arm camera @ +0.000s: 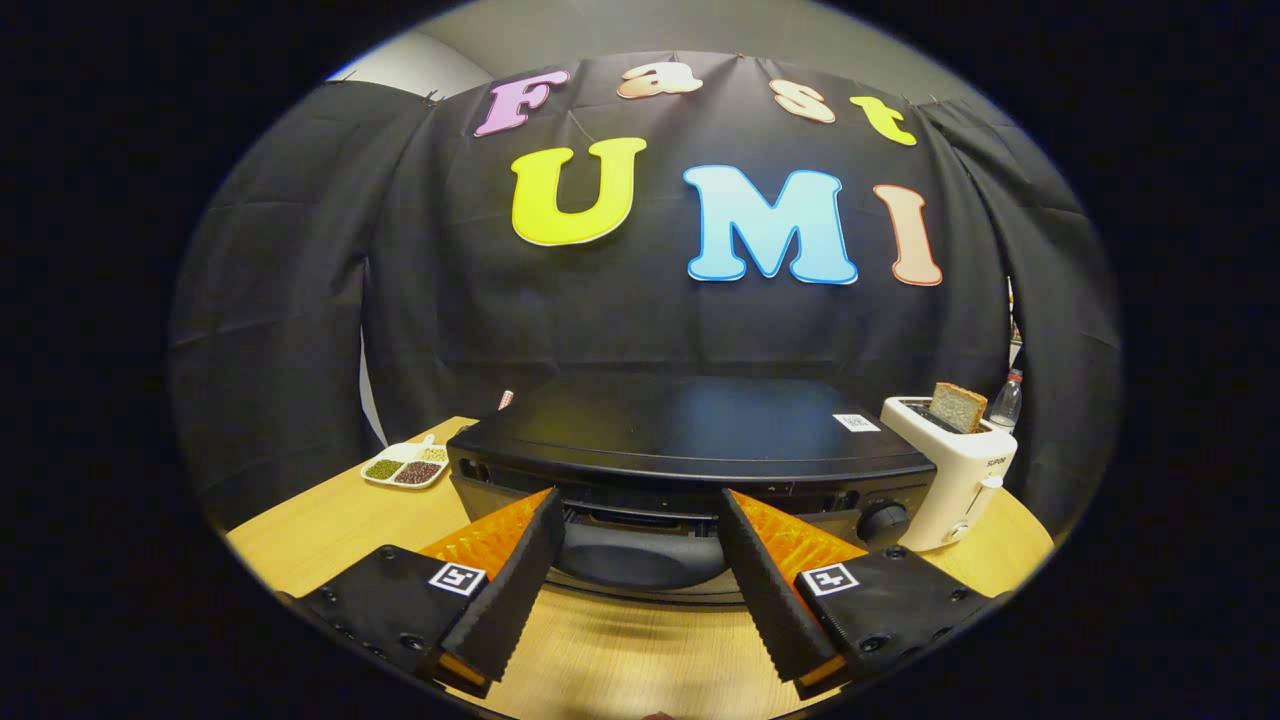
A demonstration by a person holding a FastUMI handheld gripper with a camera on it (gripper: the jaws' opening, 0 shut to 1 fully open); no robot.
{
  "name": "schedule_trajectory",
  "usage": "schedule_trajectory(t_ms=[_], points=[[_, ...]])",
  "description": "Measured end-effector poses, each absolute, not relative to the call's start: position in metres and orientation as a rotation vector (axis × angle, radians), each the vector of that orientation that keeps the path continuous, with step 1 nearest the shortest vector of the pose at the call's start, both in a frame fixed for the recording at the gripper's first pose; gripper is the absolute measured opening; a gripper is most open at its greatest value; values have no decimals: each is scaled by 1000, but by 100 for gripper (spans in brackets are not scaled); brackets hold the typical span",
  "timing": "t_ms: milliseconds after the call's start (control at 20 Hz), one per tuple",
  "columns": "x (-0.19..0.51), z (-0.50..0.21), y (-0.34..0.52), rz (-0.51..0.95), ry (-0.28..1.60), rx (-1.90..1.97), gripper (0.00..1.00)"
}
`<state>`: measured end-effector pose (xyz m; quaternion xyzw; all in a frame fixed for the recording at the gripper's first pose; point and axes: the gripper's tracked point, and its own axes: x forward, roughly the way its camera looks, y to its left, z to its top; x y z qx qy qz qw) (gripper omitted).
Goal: Open the toaster oven, put the food inside, and close the toaster oven door.
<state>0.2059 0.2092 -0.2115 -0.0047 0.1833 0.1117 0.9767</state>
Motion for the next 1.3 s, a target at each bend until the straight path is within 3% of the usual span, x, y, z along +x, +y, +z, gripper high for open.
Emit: schedule_trajectory(t_ms=[600, 1050, 1300], points=[[127, -255, 209, 265, 455, -128, 100], [81, -307, 214, 277, 697, -56, 100], [67, -269, 201, 277, 696, 73, 99]])
